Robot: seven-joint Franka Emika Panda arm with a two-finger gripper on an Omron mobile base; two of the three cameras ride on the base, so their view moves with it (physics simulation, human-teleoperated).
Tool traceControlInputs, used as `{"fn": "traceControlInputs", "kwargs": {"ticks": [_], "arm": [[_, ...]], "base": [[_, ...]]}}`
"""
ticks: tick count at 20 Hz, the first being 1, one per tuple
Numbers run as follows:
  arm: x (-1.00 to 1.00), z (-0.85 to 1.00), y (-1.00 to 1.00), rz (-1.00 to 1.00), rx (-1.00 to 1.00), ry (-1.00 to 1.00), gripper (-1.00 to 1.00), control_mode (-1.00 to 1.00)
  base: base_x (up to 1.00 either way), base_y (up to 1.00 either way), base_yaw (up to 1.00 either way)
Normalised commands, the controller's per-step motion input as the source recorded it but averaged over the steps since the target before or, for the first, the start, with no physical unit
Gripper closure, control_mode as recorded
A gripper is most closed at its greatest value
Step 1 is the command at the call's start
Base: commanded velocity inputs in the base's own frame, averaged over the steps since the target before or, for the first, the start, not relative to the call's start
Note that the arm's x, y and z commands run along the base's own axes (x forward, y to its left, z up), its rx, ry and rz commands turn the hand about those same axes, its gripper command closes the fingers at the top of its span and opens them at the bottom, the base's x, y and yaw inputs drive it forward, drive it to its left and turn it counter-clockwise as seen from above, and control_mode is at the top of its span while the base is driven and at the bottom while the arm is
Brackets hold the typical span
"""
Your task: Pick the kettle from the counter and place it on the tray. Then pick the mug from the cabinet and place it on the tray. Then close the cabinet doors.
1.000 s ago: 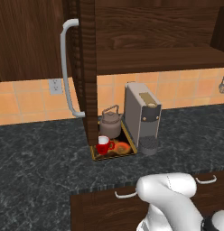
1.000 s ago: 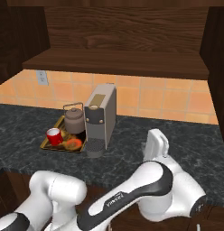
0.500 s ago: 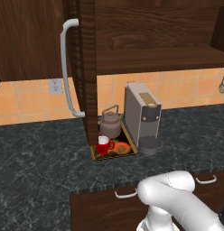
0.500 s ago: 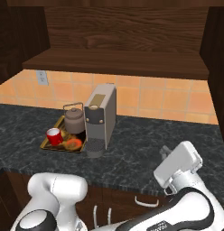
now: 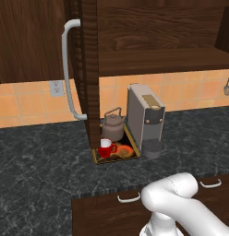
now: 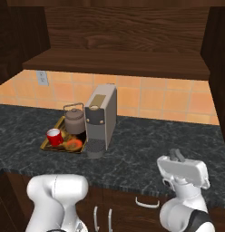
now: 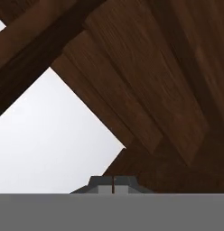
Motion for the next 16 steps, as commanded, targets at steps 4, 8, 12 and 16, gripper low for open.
{"fn": "traceControlInputs", "kwargs": {"ticks": [4, 8, 12, 16], "arm": [[-0.03, 0.00, -0.15, -0.05, 0.06, -0.05, 1.00, -1.00], [0.00, 0.03, -0.27, -0.08, 0.03, 0.01, 1.00, -1.00], [-0.01, 0.13, -0.66, -0.09, 0.05, -0.01, 1.00, -1.00], [0.00, 0.56, -0.60, -0.07, 0.12, 0.00, 1.00, -1.00]], "base": [[0.00, 0.00, 0.00], [0.00, 0.00, 0.00], [0.00, 0.00, 0.00], [0.00, 0.00, 0.00]]}}
